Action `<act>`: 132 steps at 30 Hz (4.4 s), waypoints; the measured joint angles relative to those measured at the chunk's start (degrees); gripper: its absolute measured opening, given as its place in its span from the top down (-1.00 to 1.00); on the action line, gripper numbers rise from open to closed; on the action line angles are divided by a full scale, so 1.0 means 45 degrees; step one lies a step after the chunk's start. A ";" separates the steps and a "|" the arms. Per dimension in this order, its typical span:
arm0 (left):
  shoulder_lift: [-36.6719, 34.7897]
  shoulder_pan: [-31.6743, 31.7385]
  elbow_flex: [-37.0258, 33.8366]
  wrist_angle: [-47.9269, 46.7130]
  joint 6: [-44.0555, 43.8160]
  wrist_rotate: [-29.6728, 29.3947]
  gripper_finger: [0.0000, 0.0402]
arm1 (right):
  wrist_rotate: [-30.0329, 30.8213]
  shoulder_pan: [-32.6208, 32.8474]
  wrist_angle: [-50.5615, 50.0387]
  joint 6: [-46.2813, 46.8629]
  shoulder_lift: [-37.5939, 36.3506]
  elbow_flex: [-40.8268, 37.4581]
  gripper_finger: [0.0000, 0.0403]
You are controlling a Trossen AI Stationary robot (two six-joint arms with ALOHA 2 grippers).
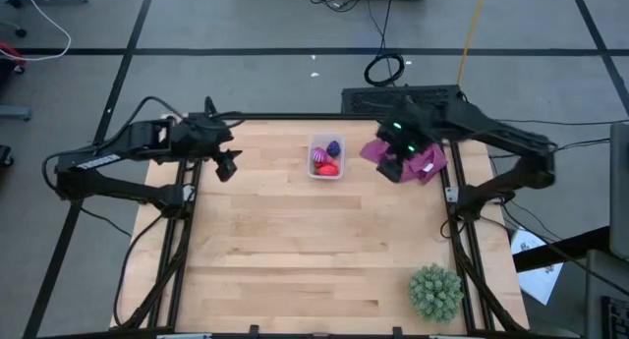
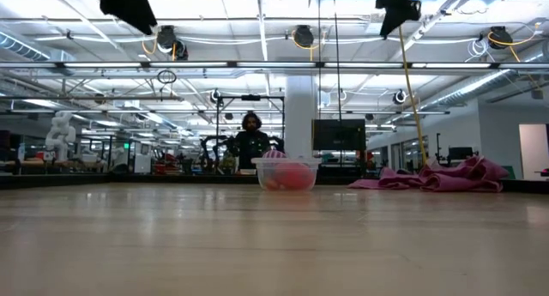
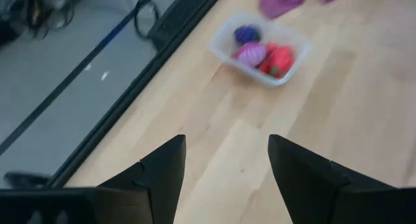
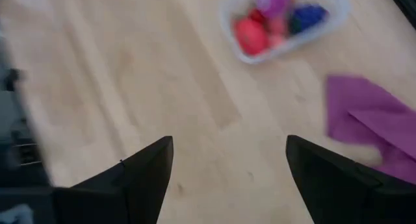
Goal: Pick and placing Produce into tupperware
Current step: Return to Home Position
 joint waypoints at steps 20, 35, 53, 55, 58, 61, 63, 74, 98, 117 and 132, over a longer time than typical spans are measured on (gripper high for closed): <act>-0.4832 -0.5744 -0.5516 0.6954 -0.0769 -0.0044 -0.12 | -0.0081 0.4695 1.3624 0.1648 -0.9014 -1.2430 -0.44; -0.5642 -0.5897 -0.9450 1.1569 -0.0686 -0.0643 -0.12 | -0.0053 0.4476 2.0224 0.0173 -1.0953 -1.7486 -0.44; -1.1001 -0.5553 -1.1644 1.0303 -0.0314 -0.0704 -0.12 | -0.0764 0.4235 1.6861 -0.0166 -1.7132 -1.7802 -0.44; -1.1012 -0.5553 -1.2239 1.0928 -0.0314 -0.0704 -0.12 | -0.0752 0.4235 1.6892 -0.0132 -1.7192 -1.7982 -0.44; -1.1086 -0.5549 -1.2766 1.1305 -0.0297 -0.0700 -0.12 | -0.0747 0.4235 1.6867 -0.0142 -1.7192 -1.8306 -0.44; -1.1116 -0.5456 -1.2837 1.1427 -0.0098 -0.0688 -0.12 | -0.0737 0.4226 1.6862 -0.0292 -1.7192 -1.8444 -0.44; -1.1112 -0.5387 -1.2852 1.1449 0.0224 -0.0656 -0.12 | -0.0736 0.4226 1.6902 -0.0506 -1.7205 -1.8446 -0.44; -1.1112 -0.4067 -1.2852 1.1696 0.1410 0.0647 -0.12 | -0.0732 0.4226 1.6197 -0.1205 -1.7323 -1.8451 -0.44; -1.1112 -0.3129 -1.4513 1.3643 0.0820 0.2683 -0.12 | -0.0320 0.4221 1.7689 -0.1707 -1.7313 -1.9495 -0.44; -1.1178 -0.3225 -1.4503 1.3096 0.1692 0.2347 -0.12 | -0.0344 0.3201 1.7356 -0.2291 -1.7323 -1.9621 -0.44; -1.2309 -0.3082 -1.4900 1.2754 0.1414 0.2302 -0.12 | -0.1441 0.2147 1.7697 -0.2240 -1.7318 -1.9631 -0.44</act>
